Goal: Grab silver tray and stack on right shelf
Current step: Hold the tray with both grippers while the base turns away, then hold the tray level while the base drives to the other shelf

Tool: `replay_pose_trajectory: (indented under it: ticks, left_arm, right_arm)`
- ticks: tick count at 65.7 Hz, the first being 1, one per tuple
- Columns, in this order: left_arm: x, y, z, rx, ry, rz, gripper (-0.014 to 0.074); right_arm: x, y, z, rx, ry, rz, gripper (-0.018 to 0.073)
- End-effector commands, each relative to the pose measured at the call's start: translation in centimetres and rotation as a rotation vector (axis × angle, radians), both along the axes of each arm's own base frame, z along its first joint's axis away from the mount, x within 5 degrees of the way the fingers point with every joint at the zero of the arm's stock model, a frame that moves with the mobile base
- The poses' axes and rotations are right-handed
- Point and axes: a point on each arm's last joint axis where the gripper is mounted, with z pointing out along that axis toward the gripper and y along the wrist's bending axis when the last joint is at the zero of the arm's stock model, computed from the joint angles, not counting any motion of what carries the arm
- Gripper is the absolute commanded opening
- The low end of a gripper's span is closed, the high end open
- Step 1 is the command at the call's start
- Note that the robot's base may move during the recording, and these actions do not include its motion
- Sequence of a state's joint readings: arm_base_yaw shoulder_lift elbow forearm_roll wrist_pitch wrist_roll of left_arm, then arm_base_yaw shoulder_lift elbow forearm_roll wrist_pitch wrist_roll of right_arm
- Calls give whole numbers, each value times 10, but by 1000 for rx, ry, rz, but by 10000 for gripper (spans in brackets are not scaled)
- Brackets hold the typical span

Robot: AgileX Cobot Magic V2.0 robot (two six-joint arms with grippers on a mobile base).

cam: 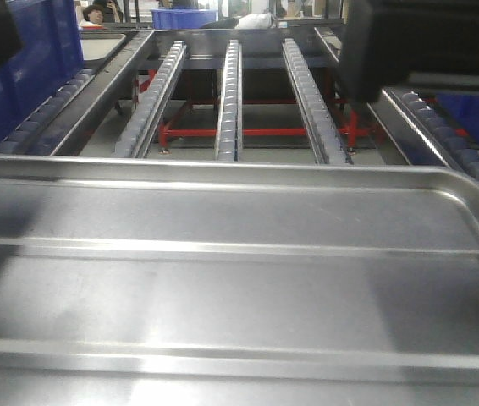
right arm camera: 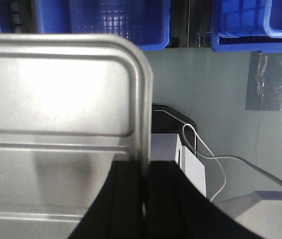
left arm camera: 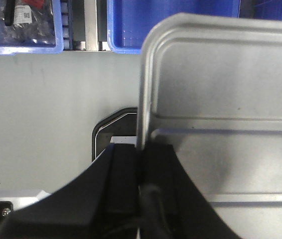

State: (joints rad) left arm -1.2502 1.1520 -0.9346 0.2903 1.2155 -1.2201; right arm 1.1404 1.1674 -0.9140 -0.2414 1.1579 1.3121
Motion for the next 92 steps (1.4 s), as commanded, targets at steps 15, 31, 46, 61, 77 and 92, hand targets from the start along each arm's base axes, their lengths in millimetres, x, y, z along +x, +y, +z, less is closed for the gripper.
replay_pose_trajectory:
  ticks: [15, 31, 46, 61, 77, 92]
  left_arm:
    - [0, 3, 13, -29, -38, -2, -98]
    - [0, 3, 13, -29, -38, -2, -98]
    - [0, 3, 12, -30, -36, -1, -98]
    - [-2, 2, 12, -36, -17, 1, -98]
    - [-2, 2, 12, -36, -17, 1, -98]
    - [-2, 2, 12, -36, -17, 1, -98]
  right_arm:
    - [2, -3, 13, 21, -60, 12, 60]
    - [2, -3, 13, 21, -60, 12, 60]
    - [2, -3, 13, 21, -60, 12, 60]
    - [2, -5, 13, 9, -55, 8, 60]
    - [0, -9, 12, -39, -35, -8, 60]
    - [-1, -14, 11, -84, -17, -21, 60]
